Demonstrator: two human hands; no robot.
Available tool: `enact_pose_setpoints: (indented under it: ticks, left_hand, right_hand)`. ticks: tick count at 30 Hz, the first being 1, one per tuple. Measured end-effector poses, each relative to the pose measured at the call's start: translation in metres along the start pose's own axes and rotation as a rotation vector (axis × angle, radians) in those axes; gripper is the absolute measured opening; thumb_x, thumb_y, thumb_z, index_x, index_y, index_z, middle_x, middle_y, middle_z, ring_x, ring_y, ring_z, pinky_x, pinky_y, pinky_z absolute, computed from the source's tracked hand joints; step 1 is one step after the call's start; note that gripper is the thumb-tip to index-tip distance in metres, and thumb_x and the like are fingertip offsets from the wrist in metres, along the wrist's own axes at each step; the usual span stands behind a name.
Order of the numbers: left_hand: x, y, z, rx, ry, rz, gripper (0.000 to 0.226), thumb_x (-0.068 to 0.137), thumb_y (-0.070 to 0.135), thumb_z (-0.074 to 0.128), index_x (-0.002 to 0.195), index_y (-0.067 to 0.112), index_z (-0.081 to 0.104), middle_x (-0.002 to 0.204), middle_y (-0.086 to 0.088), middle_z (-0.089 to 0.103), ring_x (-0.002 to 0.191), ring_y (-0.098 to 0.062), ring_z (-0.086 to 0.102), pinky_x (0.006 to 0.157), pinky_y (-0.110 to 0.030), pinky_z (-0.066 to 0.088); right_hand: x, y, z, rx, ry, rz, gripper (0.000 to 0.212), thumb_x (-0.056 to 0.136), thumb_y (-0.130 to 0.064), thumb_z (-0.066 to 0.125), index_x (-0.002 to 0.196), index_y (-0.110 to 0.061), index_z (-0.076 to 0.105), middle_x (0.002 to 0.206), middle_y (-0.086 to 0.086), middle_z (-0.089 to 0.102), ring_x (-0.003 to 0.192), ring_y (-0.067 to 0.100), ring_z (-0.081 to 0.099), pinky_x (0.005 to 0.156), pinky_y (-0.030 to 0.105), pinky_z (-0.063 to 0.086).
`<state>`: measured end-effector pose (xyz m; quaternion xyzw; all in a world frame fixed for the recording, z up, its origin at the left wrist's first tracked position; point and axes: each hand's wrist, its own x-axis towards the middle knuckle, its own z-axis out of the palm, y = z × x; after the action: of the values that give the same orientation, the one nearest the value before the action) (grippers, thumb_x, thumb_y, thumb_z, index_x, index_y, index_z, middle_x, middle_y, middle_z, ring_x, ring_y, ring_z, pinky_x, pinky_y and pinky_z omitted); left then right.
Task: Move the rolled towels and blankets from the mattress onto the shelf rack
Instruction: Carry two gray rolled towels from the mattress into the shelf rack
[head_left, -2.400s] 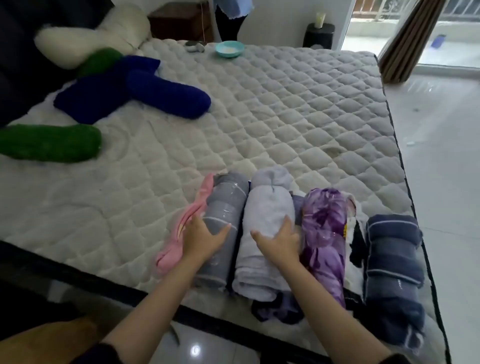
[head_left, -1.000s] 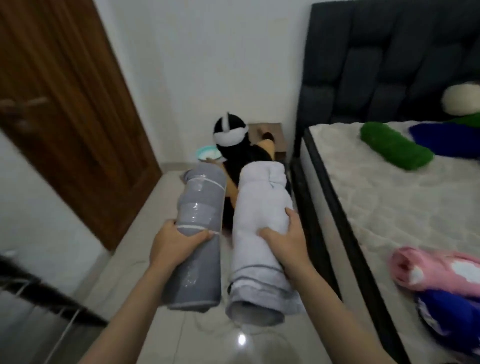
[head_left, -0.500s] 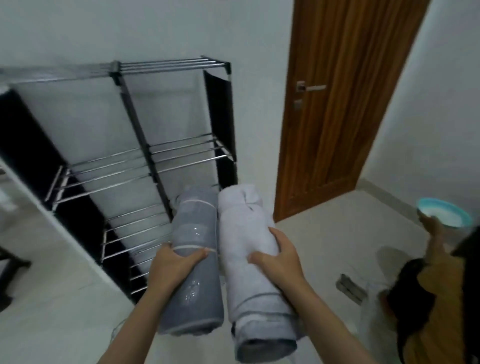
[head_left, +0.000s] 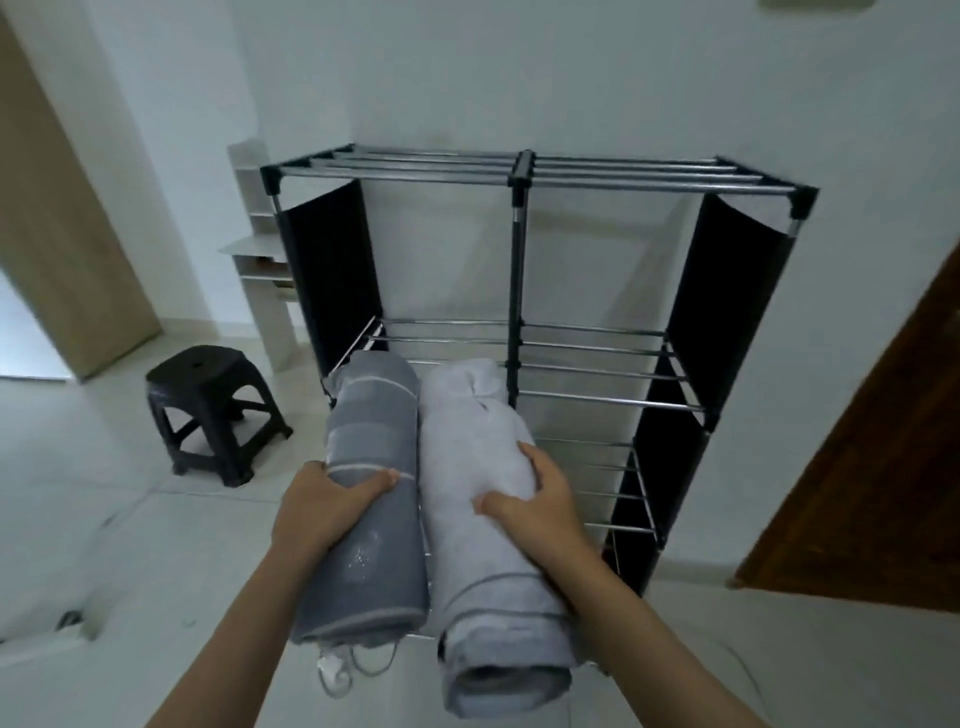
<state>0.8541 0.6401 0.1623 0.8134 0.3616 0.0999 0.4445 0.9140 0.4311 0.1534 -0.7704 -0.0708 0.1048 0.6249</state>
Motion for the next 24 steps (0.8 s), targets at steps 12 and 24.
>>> enact_pose_setpoints:
  ticks: [12,24]
  left_hand:
    - [0.199,0.097,-0.010,0.179,-0.008,0.186,0.081,0.063,0.062,0.073,0.118,0.007,0.051,0.123,-0.014,0.061,0.111,-0.033,0.060,0.085,-0.038,0.048]
    - [0.288,0.131,0.016,0.328,-0.180,0.238,0.073,0.078,0.055,0.061,0.128,0.005,0.046,0.127,-0.019,0.057,0.110,-0.036,0.060,0.084,-0.038,0.051]
  right_hand:
    - [0.187,-0.067,0.074,-0.057,0.236,-0.081,0.065,0.070,-0.019,0.075,0.130,-0.025,0.048,0.123,0.003,0.060,0.107,0.023,0.058,0.091,0.030,0.046]
    - [0.281,-0.098,0.108,-0.463,0.197,-0.025,0.065,0.088,-0.035,0.055,0.145,-0.018,0.029,0.152,0.011,0.033,0.137,0.029,0.036,0.111,0.034,0.028]
